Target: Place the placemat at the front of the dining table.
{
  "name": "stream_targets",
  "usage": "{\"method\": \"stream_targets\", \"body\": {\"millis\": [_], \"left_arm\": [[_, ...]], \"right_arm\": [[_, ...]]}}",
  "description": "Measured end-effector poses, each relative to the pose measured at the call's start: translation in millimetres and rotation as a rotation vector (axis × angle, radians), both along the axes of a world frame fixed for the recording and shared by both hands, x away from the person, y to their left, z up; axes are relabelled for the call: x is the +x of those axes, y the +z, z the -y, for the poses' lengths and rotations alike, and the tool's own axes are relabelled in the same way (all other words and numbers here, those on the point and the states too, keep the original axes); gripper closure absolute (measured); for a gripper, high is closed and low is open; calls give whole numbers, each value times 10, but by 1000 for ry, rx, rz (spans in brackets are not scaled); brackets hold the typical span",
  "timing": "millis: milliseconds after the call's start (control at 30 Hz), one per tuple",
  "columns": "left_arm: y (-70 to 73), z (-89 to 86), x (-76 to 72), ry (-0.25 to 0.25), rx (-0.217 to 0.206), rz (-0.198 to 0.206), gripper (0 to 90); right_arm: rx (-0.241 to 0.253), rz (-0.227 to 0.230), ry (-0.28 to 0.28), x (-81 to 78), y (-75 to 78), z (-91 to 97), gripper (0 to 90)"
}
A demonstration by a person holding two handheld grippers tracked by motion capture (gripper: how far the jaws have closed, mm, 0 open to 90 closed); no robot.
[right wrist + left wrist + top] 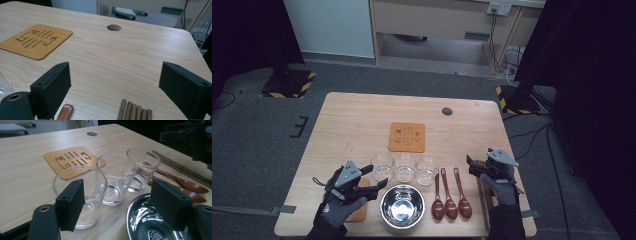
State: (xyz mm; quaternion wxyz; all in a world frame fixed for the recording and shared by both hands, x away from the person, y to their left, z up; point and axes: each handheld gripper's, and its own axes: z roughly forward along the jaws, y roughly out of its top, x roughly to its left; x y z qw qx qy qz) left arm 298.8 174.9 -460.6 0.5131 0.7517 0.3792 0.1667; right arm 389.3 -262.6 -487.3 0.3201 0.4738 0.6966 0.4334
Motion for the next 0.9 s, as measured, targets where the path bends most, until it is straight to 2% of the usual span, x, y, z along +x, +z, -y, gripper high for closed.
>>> {"method": "stream_targets", "body": {"millis": [300,500,633,900], "left_arm": [[-84,120,-23,-38,29,-29,270],[-157,213,-24,-70,45,-61,270],[-244,284,-14,-93,66,-96,272],[-357,378,9,-112,100,-133,289]], "right_arm": [[7,-10,-22,7,-21,74,104],[15,-12,-31,8,-21,115,104],[10,-22,-37,19,-50,134,104],[-2,-34,-38,32,-90,143,104]]}}
